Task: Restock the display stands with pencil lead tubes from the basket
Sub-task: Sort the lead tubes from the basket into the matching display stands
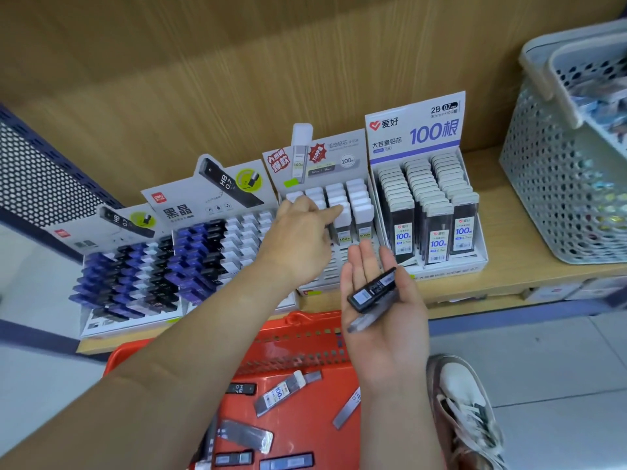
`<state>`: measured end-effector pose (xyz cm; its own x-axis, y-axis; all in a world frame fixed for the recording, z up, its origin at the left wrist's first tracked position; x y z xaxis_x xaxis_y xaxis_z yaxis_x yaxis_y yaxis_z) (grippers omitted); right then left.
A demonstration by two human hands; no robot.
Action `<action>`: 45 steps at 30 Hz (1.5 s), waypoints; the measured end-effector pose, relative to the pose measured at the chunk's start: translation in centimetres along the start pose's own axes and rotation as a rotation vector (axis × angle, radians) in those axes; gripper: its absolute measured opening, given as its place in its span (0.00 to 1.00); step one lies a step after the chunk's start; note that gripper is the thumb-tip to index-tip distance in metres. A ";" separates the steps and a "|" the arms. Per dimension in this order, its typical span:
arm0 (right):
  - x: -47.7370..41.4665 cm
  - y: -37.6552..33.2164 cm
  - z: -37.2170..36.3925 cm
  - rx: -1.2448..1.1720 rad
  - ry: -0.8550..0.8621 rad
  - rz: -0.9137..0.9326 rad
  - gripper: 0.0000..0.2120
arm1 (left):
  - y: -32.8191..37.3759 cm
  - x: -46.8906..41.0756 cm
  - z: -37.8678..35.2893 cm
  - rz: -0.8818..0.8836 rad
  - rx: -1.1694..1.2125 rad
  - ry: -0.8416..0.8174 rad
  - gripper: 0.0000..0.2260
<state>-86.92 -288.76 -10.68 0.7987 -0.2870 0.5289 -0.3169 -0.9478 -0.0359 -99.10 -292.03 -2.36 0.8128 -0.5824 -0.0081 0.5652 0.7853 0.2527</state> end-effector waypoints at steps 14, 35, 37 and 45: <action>2.1 7.6 -3.7 0.772 -0.275 0.018 0.13 | -5.5 13.5 4.6 0.296 0.917 0.274 0.14; 2.6 19.2 2.3 0.769 -0.003 -0.451 0.10 | -25.3 17.2 12.7 0.522 0.489 0.300 0.06; 2.7 20.1 2.4 0.686 0.011 -0.453 0.13 | -26.5 17.5 12.8 0.504 0.375 0.260 0.06; 2.4 22.2 1.9 0.664 -0.053 -0.447 0.27 | -29.8 18.0 11.8 0.468 0.116 0.158 0.04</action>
<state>-91.02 -310.75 -11.79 0.8069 0.1488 0.5717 0.3959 -0.8544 -0.3364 -102.95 -328.44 1.38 0.9917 -0.1277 -0.0123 0.1232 0.9209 0.3699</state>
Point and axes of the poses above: each hand's wrist, its own x-axis away from the middle knuckle, its own z-axis out of the back of the hand, y = z × x, the point moved 10 cm from there along -x, towards the middle knuckle
